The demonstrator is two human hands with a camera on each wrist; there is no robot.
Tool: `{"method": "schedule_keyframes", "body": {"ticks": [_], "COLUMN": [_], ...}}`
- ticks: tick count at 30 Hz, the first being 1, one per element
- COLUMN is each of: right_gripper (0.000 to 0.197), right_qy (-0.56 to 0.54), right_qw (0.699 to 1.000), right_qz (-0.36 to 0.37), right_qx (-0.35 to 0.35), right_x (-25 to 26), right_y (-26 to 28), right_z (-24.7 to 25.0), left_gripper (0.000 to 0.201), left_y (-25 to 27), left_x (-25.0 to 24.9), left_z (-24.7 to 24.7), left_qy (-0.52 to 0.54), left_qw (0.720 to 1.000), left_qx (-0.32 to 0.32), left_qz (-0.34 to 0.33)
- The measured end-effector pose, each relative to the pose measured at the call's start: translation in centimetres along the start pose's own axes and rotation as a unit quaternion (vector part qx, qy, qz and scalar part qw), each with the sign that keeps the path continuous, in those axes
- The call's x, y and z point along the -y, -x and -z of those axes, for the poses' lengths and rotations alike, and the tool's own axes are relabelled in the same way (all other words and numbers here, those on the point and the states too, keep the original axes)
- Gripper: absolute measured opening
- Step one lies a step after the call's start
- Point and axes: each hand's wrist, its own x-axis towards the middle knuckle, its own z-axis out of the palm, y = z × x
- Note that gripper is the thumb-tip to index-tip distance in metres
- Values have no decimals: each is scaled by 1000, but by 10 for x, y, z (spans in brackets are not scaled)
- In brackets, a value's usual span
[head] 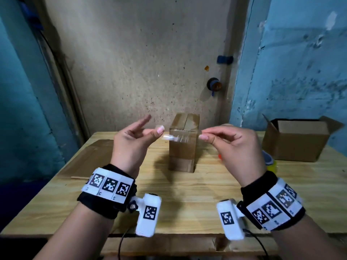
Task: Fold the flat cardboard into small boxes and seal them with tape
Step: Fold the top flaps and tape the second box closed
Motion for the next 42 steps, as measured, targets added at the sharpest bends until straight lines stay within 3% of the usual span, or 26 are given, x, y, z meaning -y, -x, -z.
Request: {"method": "schedule_keyframes", "body": {"ticks": [3, 5, 8, 11, 15, 18, 24, 27, 31, 38, 42], "right_gripper": [12, 23, 39, 16, 12, 19, 16, 16, 17, 17, 27], "right_qy": [45, 72, 18, 32, 24, -80, -183, -281, -304, -213, -247], "right_qw": [998, 995, 998, 998, 999, 995, 982, 955, 947, 965, 947], "right_qz": [29, 49, -8, -4, -21, -40, -54, -89, -96, -122, -200], "right_qx": [-13, -39, -68, -58, -33, -32, -14, -32, -31, -90, -41], "right_x": [0, -1, -4, -6, -20, -29, -63, -67, -64, -69, -66], "right_y": [-1, -1, -4, -7, -31, -53, -43, -39, -37, -24, -20], "right_z": [-1, -5, -4, -4, -8, -11, -23, -28, -27, -35, -35], "left_gripper": [25, 22, 23, 24, 6, 10, 10, 10, 7, 6, 11], "left_y": [-4, -7, -14, -21, -49, -72, -68, -61, -55, -51, -50], "left_x": [-1, 3, 9, 16, 20, 27, 50, 50, 51, 65, 69], "left_z": [3, 4, 11, 13, 2, -4, 1, 3, 6, 1, 0], "left_qy": [-25, -55, -127, -103, 33, 71, 74, 59, 65, 63, 113], "left_qw": [999, 997, 990, 993, 996, 989, 992, 990, 991, 997, 990], "left_qx": [5, -1, 2, 58, 86, 132, 54, 78, 86, 50, 71], "left_qz": [-19, -50, -63, -17, 11, 1, -82, -106, -79, 3, 43]}}
